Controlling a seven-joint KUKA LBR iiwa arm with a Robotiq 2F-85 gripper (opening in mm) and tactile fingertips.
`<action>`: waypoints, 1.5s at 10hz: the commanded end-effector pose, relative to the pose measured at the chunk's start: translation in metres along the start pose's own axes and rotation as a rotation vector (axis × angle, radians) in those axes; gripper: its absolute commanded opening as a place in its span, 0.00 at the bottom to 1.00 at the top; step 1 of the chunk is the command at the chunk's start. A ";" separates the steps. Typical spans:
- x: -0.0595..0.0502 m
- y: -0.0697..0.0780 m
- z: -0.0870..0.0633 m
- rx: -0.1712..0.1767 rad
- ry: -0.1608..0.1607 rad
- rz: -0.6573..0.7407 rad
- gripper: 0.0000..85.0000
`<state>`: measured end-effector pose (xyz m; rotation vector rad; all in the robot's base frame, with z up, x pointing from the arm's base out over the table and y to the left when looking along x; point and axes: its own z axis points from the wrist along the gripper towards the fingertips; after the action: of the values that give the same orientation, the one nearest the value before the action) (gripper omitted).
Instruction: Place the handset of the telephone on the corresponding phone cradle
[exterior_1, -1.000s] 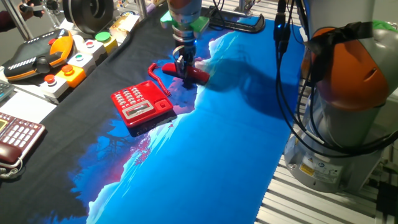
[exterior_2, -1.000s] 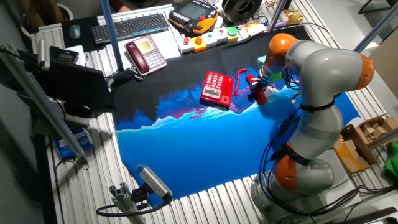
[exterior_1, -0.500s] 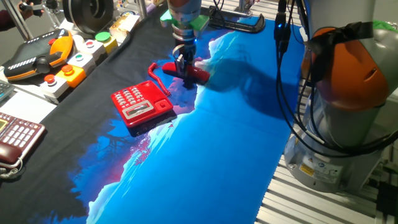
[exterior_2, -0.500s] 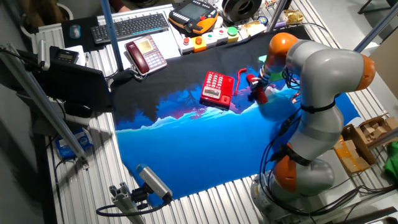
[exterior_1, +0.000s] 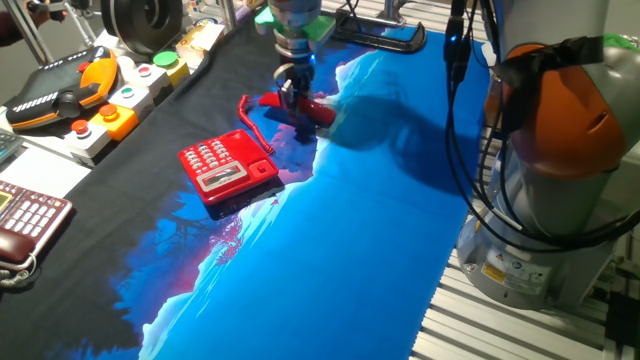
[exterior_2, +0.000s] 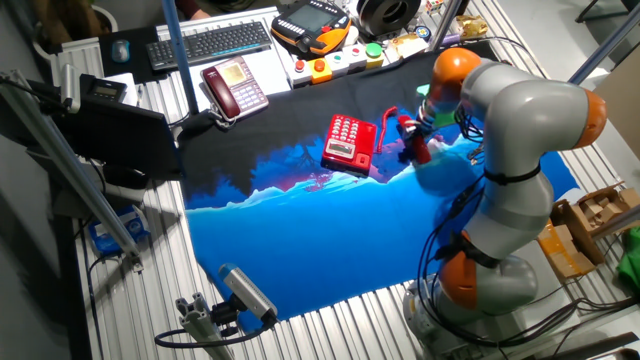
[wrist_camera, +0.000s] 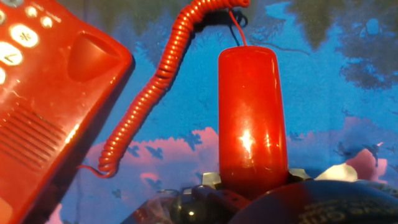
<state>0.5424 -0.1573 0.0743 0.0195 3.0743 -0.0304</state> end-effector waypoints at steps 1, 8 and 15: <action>0.000 0.003 -0.005 0.004 0.007 0.006 0.01; -0.001 0.032 -0.042 0.016 0.044 0.070 0.01; -0.005 0.054 -0.055 -0.009 0.078 0.275 0.01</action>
<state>0.5451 -0.1007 0.1288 0.4714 3.1171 -0.0089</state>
